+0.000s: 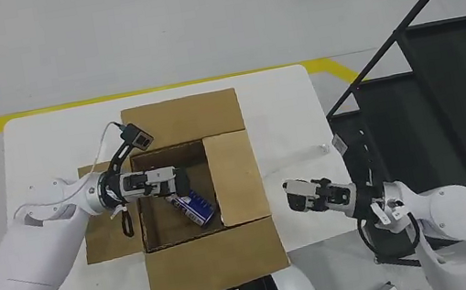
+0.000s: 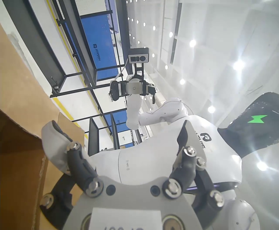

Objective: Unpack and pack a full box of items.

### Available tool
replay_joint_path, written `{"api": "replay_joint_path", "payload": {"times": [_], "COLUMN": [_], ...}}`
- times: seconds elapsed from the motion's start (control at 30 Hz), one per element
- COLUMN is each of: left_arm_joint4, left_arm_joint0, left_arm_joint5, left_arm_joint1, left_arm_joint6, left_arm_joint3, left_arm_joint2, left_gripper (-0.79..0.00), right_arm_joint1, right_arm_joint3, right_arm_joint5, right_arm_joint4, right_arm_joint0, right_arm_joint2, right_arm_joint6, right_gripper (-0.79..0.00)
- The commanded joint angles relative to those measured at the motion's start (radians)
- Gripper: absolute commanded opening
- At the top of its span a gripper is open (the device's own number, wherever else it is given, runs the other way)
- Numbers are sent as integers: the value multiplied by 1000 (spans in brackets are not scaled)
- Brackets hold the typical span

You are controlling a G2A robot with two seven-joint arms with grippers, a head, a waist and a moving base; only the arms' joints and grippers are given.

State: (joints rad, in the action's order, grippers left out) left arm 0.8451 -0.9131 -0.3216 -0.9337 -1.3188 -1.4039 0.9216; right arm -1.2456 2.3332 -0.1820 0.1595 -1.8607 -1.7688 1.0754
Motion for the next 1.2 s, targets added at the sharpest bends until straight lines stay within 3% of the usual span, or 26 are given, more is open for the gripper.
{"api": "replay_joint_path", "payload": {"times": [0.0, 0.17, 0.33, 0.5, 0.7, 0.93, 1.17], "left_arm_joint4": [-49, -162, -245, -340, -407, -435, -372], "left_arm_joint0": [-1, 36, 104, 176, 234, 248, 250], "left_arm_joint5": [22, 95, 141, 104, 70, 35, -87], "left_arm_joint1": [1, -8, -46, -97, -146, -176, -202], "left_arm_joint6": [42, 66, 71, 90, 144, 212, 266], "left_arm_joint3": [-13, -40, -8, 72, 183, 258, 295], "left_arm_joint2": [6, -21, -123, -233, -300, -313, -290], "left_gripper": [0, 0, 0, 0, 0, 0, 0], "right_arm_joint1": [0, 5, 9, 14, 22, 31, 38], "right_arm_joint3": [-1, -22, -44, -48, -28, -15, -21], "right_arm_joint5": [0, -1, -23, -36, -43, -36, -22], "right_arm_joint4": [0, -14, -37, -42, -36, -16, 15], "right_arm_joint0": [0, 33, 65, 66, 43, 21, 35], "right_arm_joint2": [2, 94, 175, 210, 207, 198, 234], "right_arm_joint6": [-4, -16, -34, -67, -80, -89, -88], "right_gripper": [0, 0, 0, 0, 0, 0, 0]}}
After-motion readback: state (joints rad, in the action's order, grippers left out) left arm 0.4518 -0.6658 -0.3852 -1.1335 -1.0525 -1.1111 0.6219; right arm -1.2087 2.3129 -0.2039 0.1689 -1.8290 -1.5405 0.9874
